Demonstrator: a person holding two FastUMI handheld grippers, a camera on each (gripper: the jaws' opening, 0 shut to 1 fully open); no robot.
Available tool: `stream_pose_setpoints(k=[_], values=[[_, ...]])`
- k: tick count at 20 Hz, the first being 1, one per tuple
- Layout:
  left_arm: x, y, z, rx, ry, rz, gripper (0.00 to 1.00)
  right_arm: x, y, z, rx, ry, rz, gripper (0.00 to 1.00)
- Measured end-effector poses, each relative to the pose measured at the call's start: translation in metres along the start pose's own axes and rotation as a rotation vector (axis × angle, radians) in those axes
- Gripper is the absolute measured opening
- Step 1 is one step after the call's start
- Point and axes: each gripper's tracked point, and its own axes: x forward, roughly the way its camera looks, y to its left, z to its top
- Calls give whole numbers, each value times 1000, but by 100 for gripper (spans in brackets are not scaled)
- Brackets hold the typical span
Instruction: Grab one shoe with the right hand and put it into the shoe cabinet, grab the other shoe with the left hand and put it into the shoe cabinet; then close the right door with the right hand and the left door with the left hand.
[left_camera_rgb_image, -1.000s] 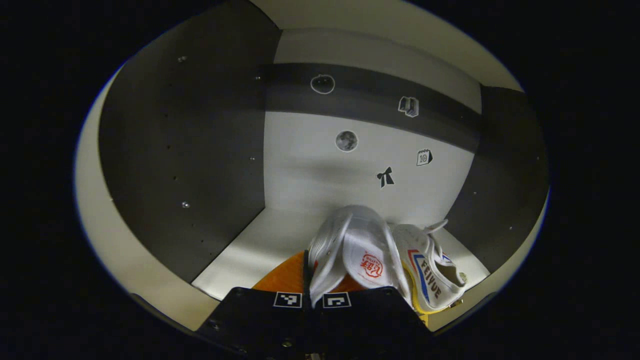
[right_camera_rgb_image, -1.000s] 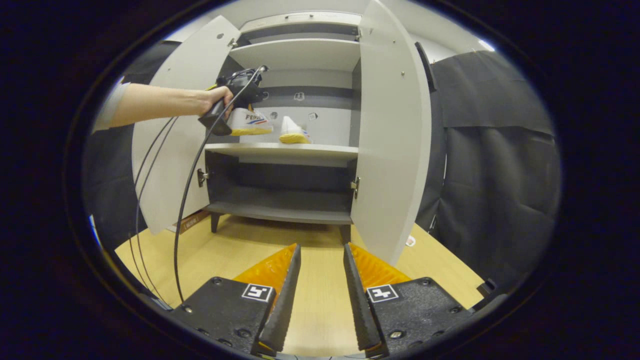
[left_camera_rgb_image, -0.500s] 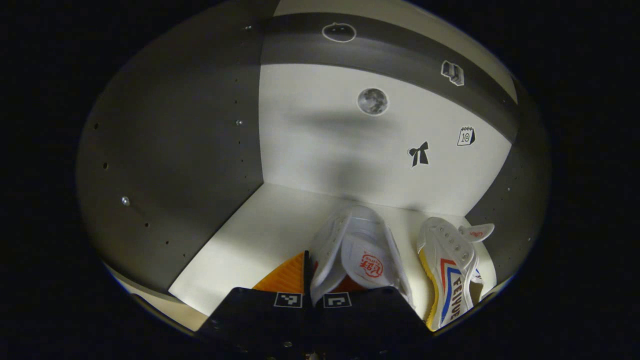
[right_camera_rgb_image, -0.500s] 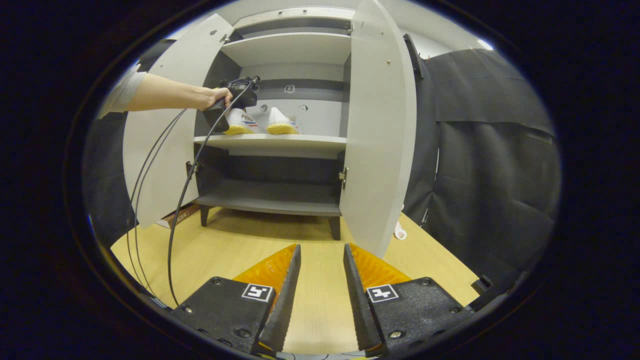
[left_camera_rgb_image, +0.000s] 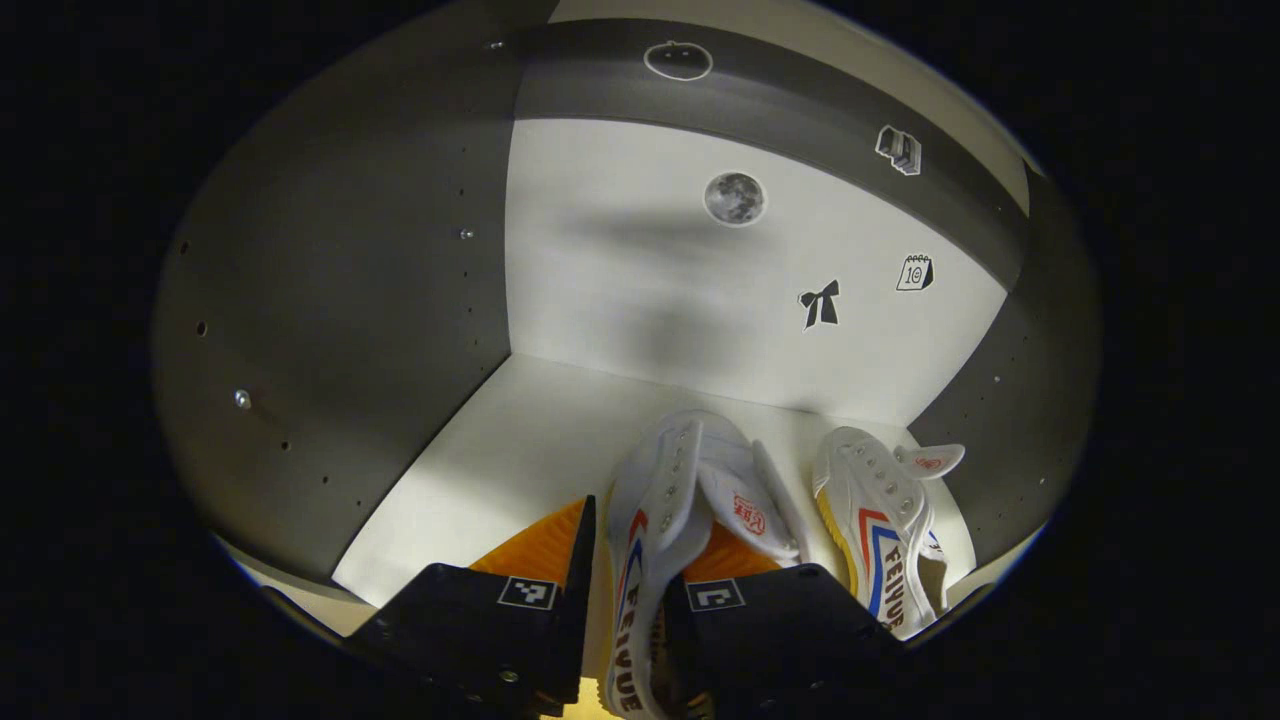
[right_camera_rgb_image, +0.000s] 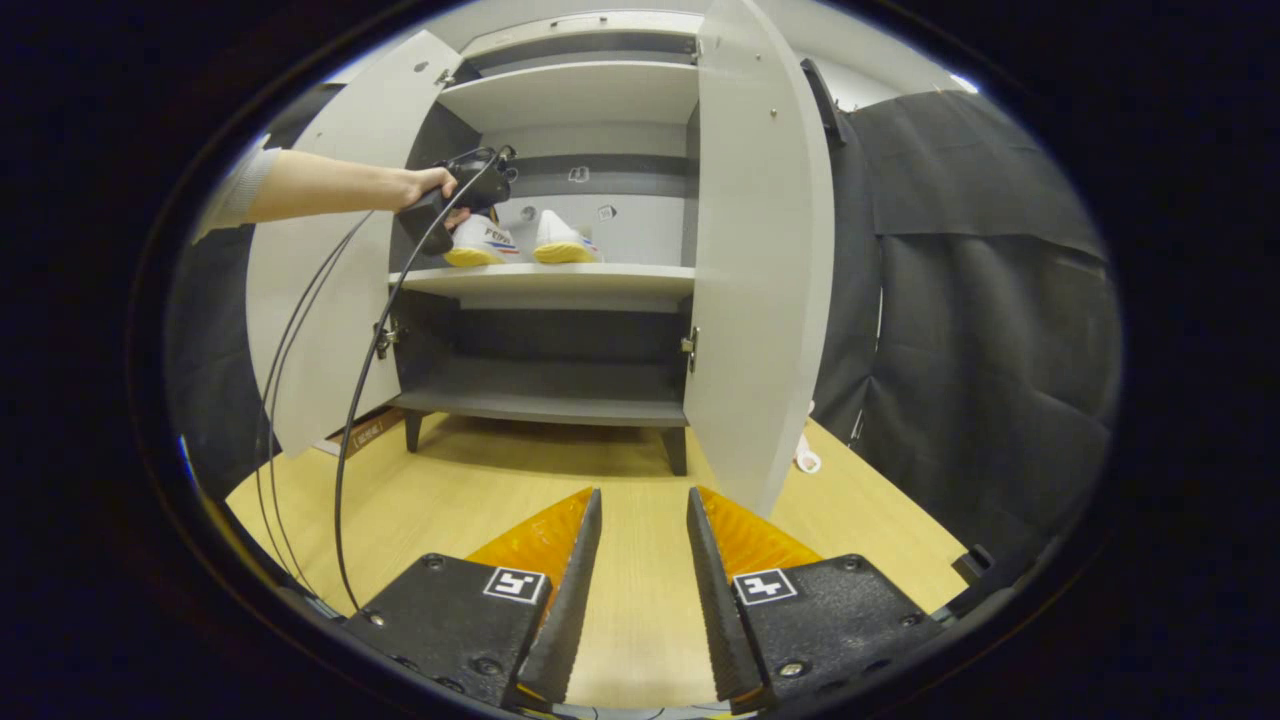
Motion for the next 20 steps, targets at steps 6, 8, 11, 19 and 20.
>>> stream_pose_setpoints(k=[6,8,11,19,20], values=[[-61,-8,8,94,-99,-70,33,-3,7,-2,-1,-2,21,56],[-92,-9,20,120,-187,-90,32,-3,10,-1,-8,-4,32,56],[-147,-16,20,134,-296,-162,30,-5,14,2,-14,-12,46,56],[-260,6,-43,217,-586,-178,29,-13,20,17,-29,-51,72,55],[-269,10,-61,216,-594,-177,29,-14,20,18,-30,-54,73,55]])
